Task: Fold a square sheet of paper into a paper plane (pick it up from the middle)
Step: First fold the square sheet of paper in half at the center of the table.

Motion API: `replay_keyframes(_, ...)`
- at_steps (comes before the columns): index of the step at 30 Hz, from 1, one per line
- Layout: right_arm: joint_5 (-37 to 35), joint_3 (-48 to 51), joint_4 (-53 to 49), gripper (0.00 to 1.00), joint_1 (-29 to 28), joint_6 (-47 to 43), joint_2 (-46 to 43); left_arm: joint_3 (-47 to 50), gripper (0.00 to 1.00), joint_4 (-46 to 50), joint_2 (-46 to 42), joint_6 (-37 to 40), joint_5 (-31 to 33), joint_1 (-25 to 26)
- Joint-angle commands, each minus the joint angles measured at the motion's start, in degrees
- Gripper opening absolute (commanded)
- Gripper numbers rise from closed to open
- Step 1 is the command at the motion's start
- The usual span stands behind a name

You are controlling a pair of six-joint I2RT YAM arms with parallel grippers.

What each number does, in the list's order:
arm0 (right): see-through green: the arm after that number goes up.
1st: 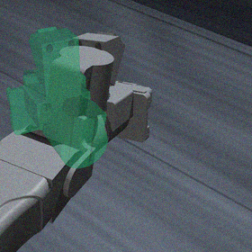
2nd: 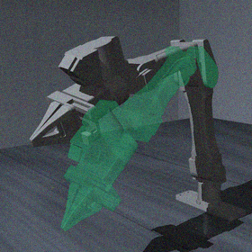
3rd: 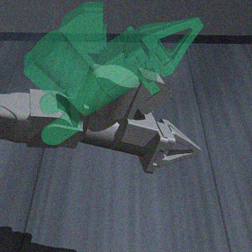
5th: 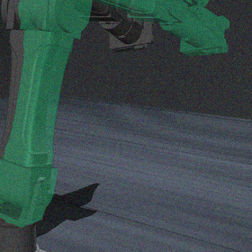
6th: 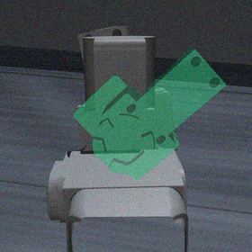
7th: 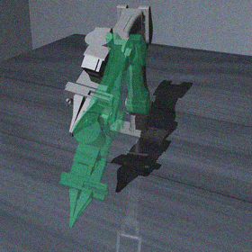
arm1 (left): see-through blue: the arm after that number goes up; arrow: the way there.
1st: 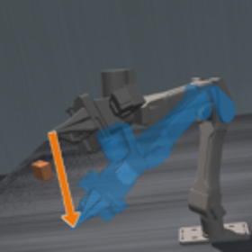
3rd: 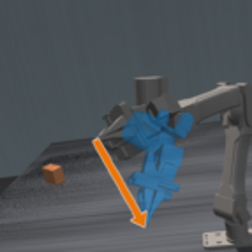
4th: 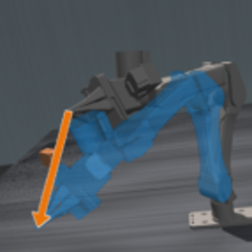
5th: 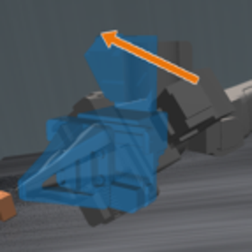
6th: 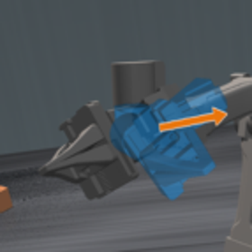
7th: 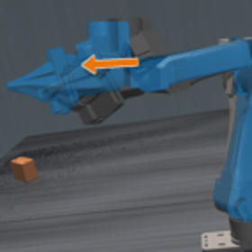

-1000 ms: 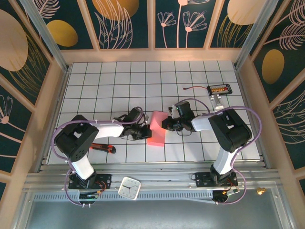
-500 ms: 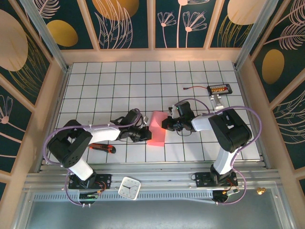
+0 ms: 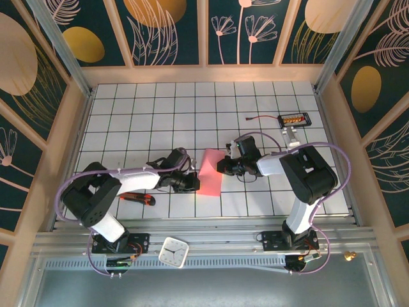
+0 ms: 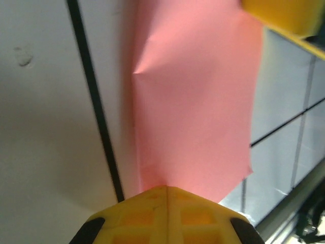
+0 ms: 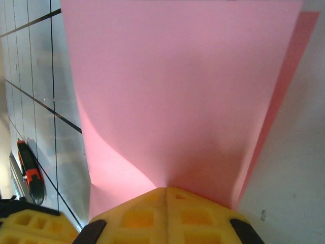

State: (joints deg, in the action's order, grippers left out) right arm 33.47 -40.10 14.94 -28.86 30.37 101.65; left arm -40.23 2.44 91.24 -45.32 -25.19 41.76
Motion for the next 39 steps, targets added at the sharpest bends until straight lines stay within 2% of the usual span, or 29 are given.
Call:
replay_keyframes(1,-8.78,2.92,-9.05,0.00,0.69,-1.54,4.16,1.70,0.06,-3.93,-1.48,-2.01,-3.59,0.13)
replay_keyframes(12,-8.82,2.92,-9.13,0.00,0.67,-1.63,4.06,6.28,0.02,1.76,3.50,-0.52,1.05,-0.54)
replay_keyframes(18,-8.95,3.16,-9.22,0.00,0.68,-1.76,4.11,5.11,0.01,6.87,-1.14,2.05,3.71,-0.70)
replay_keyframes(21,-8.87,3.17,-9.04,0.00,0.71,-1.72,4.15,3.27,0.03,4.28,-3.37,1.53,1.29,-0.74)
replay_keyframes(24,-8.95,3.36,-8.95,0.00,0.74,-1.63,3.89,1.90,0.05,-2.21,-3.85,-1.11,-1.90,-0.76)
replay_keyframes(28,-8.82,3.61,-8.70,0.00,0.68,-1.57,3.81,-2.29,0.05,-6.07,-0.15,-0.98,-2.01,-1.88)
replay_keyframes(39,-8.95,2.92,-9.32,0.00,0.72,-1.82,3.66,-17.86,0.03,-3.22,16.56,6.66,0.07,-6.03)
